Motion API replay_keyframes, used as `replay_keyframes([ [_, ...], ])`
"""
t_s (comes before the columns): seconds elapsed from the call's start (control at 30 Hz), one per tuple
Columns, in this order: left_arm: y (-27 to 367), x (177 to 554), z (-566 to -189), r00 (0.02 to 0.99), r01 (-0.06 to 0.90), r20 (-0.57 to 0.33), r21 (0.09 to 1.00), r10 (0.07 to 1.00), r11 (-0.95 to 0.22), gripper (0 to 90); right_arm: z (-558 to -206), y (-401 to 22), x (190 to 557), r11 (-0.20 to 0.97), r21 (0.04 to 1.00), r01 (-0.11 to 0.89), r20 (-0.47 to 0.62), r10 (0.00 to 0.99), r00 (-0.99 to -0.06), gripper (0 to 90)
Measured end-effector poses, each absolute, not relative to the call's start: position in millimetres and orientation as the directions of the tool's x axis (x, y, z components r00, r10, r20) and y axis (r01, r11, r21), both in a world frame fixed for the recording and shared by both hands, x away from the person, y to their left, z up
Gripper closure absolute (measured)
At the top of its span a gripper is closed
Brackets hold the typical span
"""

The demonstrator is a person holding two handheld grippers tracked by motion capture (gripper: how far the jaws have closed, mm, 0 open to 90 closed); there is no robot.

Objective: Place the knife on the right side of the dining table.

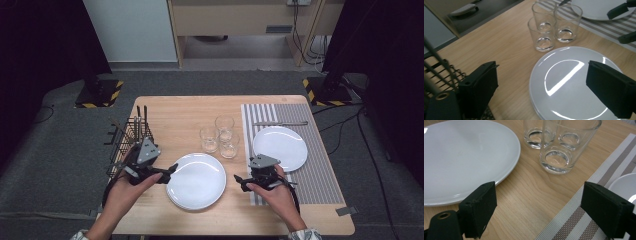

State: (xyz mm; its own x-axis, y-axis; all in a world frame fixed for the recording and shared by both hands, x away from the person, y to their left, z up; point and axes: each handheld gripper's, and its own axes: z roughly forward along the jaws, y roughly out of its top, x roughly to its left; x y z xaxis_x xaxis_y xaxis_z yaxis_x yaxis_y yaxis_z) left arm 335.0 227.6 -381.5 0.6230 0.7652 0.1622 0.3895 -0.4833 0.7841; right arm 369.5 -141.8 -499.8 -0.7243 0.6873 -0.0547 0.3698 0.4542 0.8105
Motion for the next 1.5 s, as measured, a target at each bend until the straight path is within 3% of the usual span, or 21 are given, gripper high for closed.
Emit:
replay_keyframes([
  [0.43,307,331,-363,0.496,0.435,0.182,0.794,0.849,-0.424,10.6,-494,-149,369,0.435,0.825,0.362,-0.055,0.698,-0.714,12.2],
  [0.63,345,353,-366,0.436,0.481,0.173,0.785,0.883,-0.391,10.3,-494,-152,370,0.432,0.828,0.358,-0.055,0.698,-0.714,12.6],
  [0.9,364,389,-373,0.394,0.507,0.181,0.775,0.901,-0.377,12.0,-494,-151,369,0.434,0.828,0.355,-0.058,0.696,-0.715,12.8],
  [1.03,367,407,-375,0.385,0.507,0.185,0.777,0.904,-0.375,22.9,-495,-151,369,0.434,0.828,0.357,-0.057,0.697,-0.715,12.7],
  [1.2,367,422,-375,0.363,0.531,0.161,0.773,0.918,-0.346,29.7,-496,-150,369,0.432,0.827,0.358,-0.053,0.696,-0.716,12.6],
  [1.37,372,433,-380,0.349,0.562,0.109,0.77,0.931,-0.302,51.3,-496,-150,369,0.414,0.835,0.362,-0.047,0.71,-0.703,11.5],
  [1.5,373,438,-383,0.348,0.578,0.078,0.767,0.934,-0.279,60.3,-496,-152,369,0.412,0.835,0.364,-0.047,0.713,-0.7,11.5],
])
